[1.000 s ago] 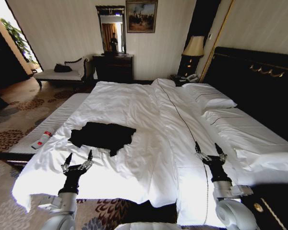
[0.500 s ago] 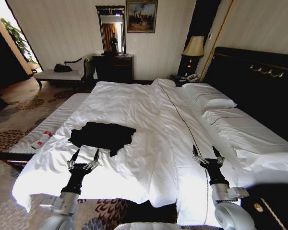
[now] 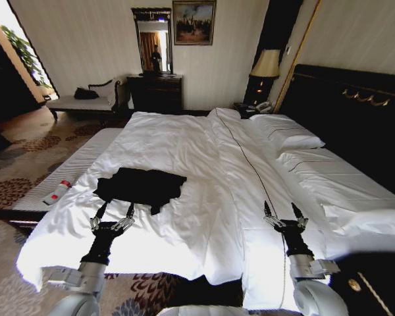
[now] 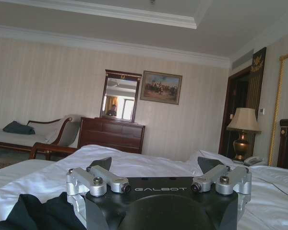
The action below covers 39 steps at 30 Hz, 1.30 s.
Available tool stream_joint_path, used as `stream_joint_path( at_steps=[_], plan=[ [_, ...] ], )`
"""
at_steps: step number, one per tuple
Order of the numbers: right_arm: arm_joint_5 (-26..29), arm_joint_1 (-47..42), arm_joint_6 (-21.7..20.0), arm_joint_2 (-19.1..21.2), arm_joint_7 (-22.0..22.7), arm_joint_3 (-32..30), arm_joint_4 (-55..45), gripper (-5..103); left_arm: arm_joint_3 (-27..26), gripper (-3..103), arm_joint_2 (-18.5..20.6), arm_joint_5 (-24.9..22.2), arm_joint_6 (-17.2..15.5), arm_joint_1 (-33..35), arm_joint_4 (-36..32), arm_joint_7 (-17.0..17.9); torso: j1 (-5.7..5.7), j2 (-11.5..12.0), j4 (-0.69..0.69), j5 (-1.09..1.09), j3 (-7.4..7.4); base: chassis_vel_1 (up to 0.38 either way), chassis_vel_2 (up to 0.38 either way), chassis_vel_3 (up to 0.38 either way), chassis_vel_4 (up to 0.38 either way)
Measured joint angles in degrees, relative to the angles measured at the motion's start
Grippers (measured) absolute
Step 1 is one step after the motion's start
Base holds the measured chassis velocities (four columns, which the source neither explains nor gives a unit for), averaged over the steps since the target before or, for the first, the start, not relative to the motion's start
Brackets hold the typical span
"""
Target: Fold the clothes on the bed.
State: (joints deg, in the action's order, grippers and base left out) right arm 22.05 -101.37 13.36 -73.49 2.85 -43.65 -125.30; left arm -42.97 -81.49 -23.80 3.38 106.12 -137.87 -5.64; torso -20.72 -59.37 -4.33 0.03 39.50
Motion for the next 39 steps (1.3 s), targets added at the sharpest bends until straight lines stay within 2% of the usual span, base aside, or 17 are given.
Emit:
stream_joint_path(
  at_steps=[6,11,20,23,39],
  plan=[
    [-0.7,0.0,0.0,-0.8,-0.1,0.1,-0.2,100,-0.3,100,0.1,-0.2,-0.2,-0.2,-0.2,0.2,0.0,0.0,0.0,0.0,0.0,0.0,0.0,0.0,0.0],
    [-1.6,0.2,0.5,-1.5,-0.2,0.0,-0.3,100,-0.2,100,0.2,1.8,0.4,0.0,0.1,0.2,0.0,0.0,0.0,0.0,0.0,0.0,0.0,0.0,0.0],
    [-3.1,0.2,0.7,-2.3,-0.3,0.6,-0.2,100,-1.2,100,-0.2,-0.1,0.6,0.5,-1.1,1.0,0.0,0.0,0.0,0.0,0.0,0.0,0.0,0.0,0.0],
    [-3.3,0.2,0.8,-2.4,-0.3,0.9,-0.2,100,-1.6,100,-0.6,-1.2,-0.5,0.6,-2.5,1.3,0.0,0.0,0.0,0.0,0.0,0.0,0.0,0.0,0.0],
    [-4.0,-0.2,1.1,-2.7,-0.3,1.2,-0.6,100,-1.7,100,-1.2,-0.8,-0.6,0.5,-2.3,1.8,0.0,0.0,0.0,0.0,0.0,0.0,0.0,0.0,0.0]
  ],
)
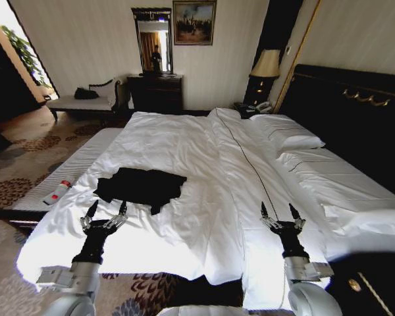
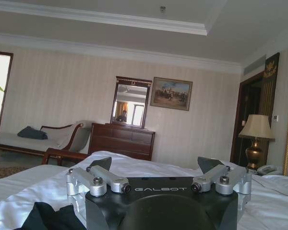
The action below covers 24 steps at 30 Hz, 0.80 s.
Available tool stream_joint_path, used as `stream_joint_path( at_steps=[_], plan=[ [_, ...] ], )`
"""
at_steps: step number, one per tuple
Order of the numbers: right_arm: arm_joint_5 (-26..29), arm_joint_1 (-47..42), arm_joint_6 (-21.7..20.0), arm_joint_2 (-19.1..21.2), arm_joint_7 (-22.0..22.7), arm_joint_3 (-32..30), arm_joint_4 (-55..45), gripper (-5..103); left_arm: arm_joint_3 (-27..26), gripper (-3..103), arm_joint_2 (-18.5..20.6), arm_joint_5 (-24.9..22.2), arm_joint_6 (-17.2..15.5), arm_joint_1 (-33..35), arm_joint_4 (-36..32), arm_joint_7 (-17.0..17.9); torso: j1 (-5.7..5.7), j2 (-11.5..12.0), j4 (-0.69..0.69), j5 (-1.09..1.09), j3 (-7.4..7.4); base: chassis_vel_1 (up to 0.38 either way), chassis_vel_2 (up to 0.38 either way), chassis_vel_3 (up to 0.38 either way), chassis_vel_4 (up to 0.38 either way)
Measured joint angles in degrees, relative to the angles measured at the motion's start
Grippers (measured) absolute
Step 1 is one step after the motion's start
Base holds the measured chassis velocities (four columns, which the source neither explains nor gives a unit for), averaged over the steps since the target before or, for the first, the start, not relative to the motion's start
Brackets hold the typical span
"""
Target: Fold the clothes on the bed.
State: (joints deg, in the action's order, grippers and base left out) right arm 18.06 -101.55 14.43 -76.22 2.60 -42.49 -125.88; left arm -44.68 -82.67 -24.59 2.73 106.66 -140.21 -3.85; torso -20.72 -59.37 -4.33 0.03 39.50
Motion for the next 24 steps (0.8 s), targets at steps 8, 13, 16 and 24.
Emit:
stream_joint_path(
  at_steps=[8,13,16,24],
  plan=[
    [0.3,0.1,0.2,-0.1,0.1,0.1,0.0,100,0.0,100,0.0,-0.3,-0.6,0.1,-0.4,0.2,0.0,0.0,0.0,0.0,0.0,0.026,0.046,-0.029,-0.048],
    [0.4,0.1,0.2,0.1,0.1,0.0,0.0,100,-0.1,100,0.1,-0.6,-0.9,0.0,-0.5,0.4,0.0,0.0,0.0,0.0,0.0,0.051,0.108,-0.049,-0.101],
    [0.4,0.1,0.2,0.2,0.1,0.0,0.0,100,-0.1,100,0.1,-0.6,-0.9,0.0,-0.4,0.4,0.0,0.0,0.0,0.01,0.0,0.039,0.111,-0.043,-0.1],
    [0.4,0.0,0.2,0.1,0.1,-0.1,0.2,100,-0.1,100,0.5,-0.6,-1.0,0.1,-0.3,0.4,0.0,0.0,0.0,0.0,0.0,0.038,0.077,-0.031,-0.075]
  ],
)
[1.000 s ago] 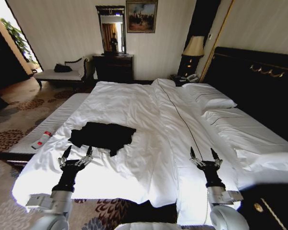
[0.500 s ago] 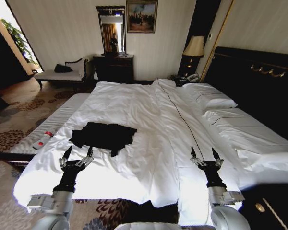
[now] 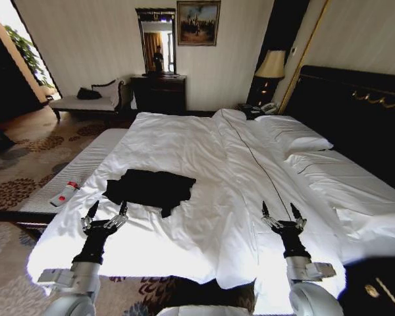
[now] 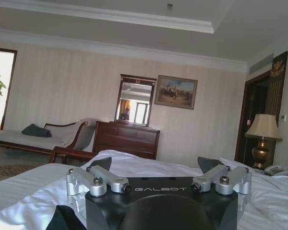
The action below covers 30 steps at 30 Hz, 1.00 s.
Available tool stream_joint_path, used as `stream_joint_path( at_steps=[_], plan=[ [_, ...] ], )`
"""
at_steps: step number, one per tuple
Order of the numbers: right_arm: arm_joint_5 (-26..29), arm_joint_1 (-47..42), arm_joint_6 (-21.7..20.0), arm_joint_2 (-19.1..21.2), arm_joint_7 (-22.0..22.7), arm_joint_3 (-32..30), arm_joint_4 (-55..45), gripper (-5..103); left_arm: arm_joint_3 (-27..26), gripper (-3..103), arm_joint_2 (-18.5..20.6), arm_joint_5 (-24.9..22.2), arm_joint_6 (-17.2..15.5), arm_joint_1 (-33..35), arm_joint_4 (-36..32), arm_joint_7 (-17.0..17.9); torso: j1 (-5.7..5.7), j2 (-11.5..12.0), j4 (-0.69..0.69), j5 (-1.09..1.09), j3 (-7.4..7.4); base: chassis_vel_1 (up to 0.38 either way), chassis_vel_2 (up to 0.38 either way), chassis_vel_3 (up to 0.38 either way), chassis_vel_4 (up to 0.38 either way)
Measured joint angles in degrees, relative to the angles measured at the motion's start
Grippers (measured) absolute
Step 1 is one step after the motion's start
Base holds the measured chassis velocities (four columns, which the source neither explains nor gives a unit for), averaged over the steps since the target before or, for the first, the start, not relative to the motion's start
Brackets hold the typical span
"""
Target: Fold the clothes on the bed.
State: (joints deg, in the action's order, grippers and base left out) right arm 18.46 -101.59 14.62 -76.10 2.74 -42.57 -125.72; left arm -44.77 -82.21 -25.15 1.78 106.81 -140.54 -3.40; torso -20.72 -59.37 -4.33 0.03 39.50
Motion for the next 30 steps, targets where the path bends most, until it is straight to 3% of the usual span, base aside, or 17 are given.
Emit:
stream_joint_path(
  at_steps=[30],
  plan=[
    [-0.3,0.1,0.0,-0.5,-0.1,0.2,0.0,100,-0.3,100,0.2,-0.2,-0.1,0.1,0.0,0.1,0.0,0.0,0.0,0.0,0.0,0.028,0.083,-0.028,-0.08]
  ],
)
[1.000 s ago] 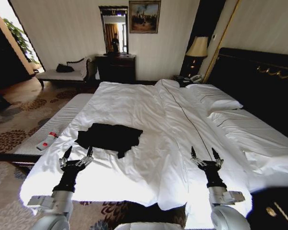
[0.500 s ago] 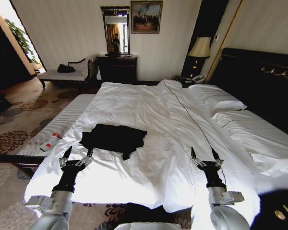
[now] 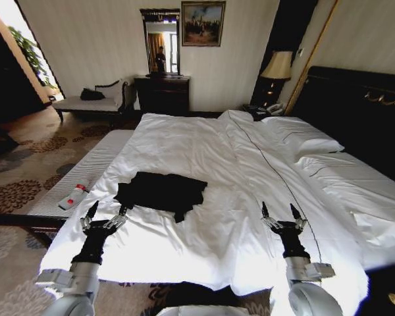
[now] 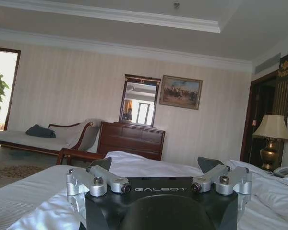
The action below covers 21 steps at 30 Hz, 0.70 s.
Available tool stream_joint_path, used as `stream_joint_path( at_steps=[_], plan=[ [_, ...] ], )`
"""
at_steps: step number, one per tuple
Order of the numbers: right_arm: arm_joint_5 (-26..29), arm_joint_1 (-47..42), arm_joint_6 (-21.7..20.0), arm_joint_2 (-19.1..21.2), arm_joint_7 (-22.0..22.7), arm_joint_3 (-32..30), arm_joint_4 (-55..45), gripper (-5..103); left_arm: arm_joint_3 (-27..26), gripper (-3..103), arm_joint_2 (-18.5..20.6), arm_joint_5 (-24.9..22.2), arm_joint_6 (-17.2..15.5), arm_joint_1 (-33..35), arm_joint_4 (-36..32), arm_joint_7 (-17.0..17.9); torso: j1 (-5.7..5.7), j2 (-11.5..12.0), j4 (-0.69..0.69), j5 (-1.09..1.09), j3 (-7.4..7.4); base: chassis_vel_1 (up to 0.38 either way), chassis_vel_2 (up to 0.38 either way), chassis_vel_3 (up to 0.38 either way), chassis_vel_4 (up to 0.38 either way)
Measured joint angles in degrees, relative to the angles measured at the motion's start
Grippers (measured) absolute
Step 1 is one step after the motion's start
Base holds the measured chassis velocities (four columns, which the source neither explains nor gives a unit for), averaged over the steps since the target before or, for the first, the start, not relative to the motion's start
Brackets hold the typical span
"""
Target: Fold the clothes on the bed.
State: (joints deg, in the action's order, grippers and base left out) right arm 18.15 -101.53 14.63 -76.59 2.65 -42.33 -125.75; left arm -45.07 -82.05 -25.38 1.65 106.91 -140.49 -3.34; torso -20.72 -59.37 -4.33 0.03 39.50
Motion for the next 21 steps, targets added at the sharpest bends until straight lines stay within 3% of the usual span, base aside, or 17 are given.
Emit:
stream_joint_path(
  at_steps=[21],
  plan=[
    [-0.1,0.2,-0.1,0.0,-0.1,0.2,0.5,100,0.3,100,-0.4,0.2,0.2,-0.4,0.6,0.0,0.0,0.0,0.0,0.0,0.0,0.027,0.08,-0.027,-0.09]
  ],
)
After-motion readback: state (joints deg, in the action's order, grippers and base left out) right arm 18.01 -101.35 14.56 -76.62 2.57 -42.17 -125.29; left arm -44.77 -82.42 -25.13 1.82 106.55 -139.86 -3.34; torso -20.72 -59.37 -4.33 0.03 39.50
